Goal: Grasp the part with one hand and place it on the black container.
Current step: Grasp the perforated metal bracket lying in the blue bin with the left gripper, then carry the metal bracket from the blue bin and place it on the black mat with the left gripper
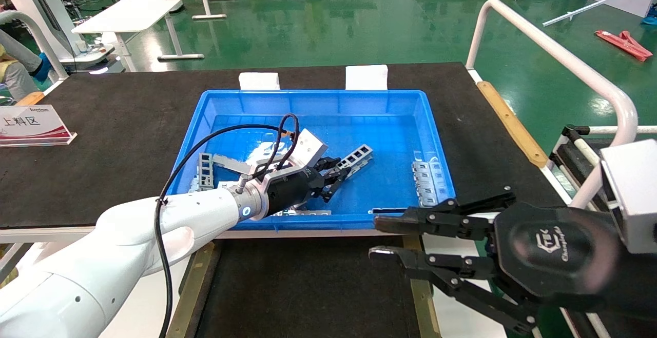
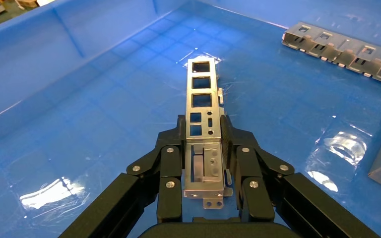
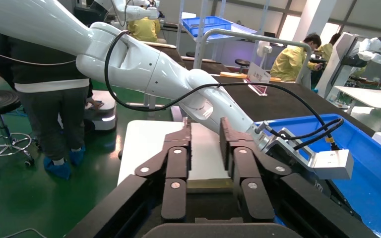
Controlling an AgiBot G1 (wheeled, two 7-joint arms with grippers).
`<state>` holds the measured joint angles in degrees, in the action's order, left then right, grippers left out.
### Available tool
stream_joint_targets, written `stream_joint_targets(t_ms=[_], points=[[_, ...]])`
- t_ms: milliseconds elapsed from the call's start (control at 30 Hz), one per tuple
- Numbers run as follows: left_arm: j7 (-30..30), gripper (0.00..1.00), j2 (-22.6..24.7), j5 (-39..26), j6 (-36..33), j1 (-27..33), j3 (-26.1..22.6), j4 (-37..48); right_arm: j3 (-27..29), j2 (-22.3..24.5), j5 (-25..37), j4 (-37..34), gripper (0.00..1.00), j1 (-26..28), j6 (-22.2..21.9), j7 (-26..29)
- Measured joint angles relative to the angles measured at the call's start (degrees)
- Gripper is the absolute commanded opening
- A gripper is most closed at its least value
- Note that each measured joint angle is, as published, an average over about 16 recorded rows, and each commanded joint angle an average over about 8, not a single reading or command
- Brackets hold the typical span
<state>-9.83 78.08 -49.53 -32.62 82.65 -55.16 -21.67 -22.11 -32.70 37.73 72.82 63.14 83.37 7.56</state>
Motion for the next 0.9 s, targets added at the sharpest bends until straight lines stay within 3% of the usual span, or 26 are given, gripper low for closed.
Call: stream_joint_targets(t_ms=[300,500,900], points=[[-1.6,0.0,-0.4,4.0,-1.9,1.2,-0.4,0.7,0.0,0.0,0.0,0.0,0.0,0.0,0.0,0.0],[-3.7,0.0,-2.0,7.2,-7.3,2.2,0.8,0.6,0.0,0.0,0.0,0.0,0.0,0.0,0.0,0.0],[-4.4,0.0,-12.2,12.2,-24.5,1.2,3.1,-8.9,0.0,0.0,0.0,0.0,0.0,0.0,0.0,0.0]])
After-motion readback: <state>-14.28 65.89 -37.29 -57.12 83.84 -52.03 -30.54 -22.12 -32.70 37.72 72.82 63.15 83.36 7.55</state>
